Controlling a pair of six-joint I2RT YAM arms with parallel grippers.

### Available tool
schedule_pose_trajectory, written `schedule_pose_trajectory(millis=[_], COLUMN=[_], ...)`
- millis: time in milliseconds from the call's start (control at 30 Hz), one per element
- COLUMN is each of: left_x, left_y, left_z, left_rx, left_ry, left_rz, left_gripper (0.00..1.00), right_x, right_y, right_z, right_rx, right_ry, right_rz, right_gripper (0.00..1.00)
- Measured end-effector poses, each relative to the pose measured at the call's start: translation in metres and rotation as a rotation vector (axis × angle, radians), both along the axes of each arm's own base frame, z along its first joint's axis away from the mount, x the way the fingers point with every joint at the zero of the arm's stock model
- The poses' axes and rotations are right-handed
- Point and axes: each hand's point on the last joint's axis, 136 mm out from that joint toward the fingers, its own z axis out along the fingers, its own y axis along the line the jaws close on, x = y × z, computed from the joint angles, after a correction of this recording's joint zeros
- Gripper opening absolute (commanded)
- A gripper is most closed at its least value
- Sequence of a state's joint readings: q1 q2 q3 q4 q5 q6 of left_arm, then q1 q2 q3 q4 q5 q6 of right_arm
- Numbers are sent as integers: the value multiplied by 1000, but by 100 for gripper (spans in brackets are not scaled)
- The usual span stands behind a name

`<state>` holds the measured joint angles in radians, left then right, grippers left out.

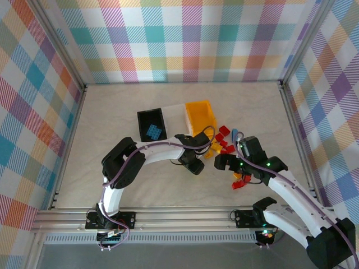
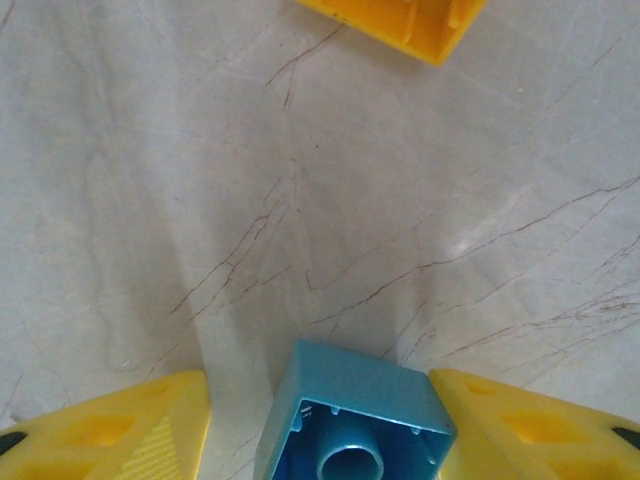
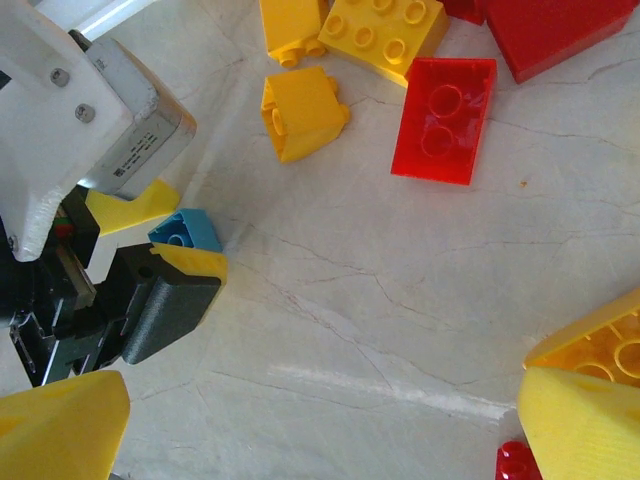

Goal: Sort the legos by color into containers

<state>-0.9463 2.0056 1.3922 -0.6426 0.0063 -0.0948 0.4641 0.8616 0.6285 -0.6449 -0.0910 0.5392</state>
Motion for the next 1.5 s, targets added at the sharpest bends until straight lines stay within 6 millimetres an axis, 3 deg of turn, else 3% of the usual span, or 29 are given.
schedule_pose_trajectory(millis=[267,767,1067,1167,1300,1400,1500], left_x=[1,8,6,2,3,13,29], left_y=[0,7,12,28,65,88,106], left_z=[-1,-3,0,0,7,28,61], left_rx=[8,25,-9,4,29,18,-31], left_ry=[0,-17,-36,-29,-20,-52,-112], left_rz=[-5,21,68,109,206,278,347], left_gripper=[62,37,35,35,35,35,35], right_x=[2,2,3,4,5,6,7], right_y=[3,4,6,7,8,11,13], right_z=[0,-4,-3,-4,-6,-9,-12], right_rx=[9,12,23,23,24,27,31], right_ry=[-2,6,5,6,12,23,36], right_rz=[5,9,12,12,15,20,26], right_gripper=[100,100,100,100,100,100,100])
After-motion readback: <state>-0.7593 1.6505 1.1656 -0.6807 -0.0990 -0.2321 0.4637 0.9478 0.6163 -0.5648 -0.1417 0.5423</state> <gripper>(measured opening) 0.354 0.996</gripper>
